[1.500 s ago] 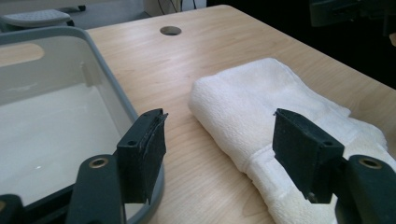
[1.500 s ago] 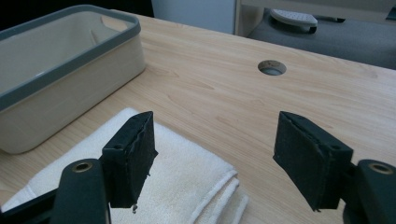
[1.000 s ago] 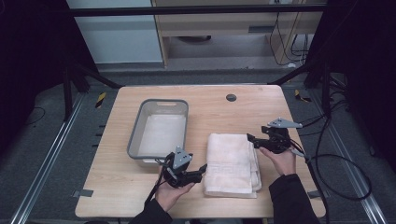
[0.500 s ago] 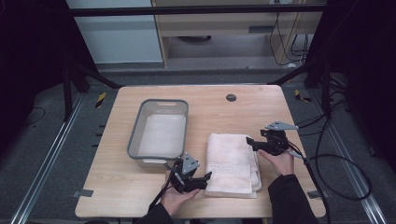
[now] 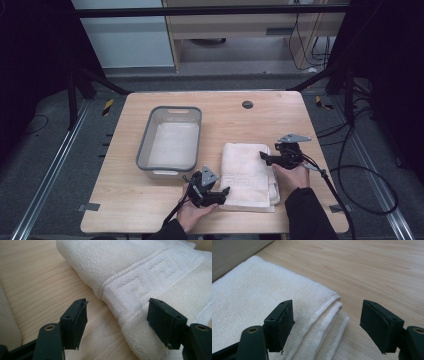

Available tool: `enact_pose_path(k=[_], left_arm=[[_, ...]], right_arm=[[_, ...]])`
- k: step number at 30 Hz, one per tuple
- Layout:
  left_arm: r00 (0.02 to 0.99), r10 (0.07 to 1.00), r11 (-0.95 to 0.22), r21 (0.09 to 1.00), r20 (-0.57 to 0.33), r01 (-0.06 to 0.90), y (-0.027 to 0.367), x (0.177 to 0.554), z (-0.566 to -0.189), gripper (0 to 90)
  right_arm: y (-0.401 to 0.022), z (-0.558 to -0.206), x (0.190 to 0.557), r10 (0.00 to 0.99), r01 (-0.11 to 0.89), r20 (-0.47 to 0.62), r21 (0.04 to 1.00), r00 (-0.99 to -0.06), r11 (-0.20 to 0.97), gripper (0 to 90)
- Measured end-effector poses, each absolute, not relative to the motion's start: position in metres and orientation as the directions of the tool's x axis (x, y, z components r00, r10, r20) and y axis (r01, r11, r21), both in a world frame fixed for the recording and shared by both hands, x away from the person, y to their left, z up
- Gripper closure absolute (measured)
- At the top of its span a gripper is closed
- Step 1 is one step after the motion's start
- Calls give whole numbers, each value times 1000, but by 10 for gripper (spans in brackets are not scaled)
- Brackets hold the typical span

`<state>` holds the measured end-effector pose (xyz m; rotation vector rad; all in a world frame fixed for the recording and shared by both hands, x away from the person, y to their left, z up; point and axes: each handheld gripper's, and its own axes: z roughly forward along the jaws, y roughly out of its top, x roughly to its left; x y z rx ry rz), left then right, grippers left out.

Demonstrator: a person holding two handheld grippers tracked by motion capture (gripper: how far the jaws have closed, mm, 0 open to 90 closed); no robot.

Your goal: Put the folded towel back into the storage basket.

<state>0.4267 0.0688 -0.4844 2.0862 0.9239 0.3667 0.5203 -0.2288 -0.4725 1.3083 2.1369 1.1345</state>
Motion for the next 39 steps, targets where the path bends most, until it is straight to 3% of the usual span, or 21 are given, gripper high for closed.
enact_pose_path(k=[25,31,39], left_arm=[[689,712,-410,714,-139,568,62,436,-497,332],[696,697,-403,707,-174,581,62,438,-499,369],[712,669,-402,703,-212,587,62,439,-499,504]], right_arm=[[-219,-493,524,873,655,153,723,-462,220,279],[-221,-496,527,864,696,232,696,-447,173,343],[-222,-495,527,843,724,295,673,-449,151,483]])
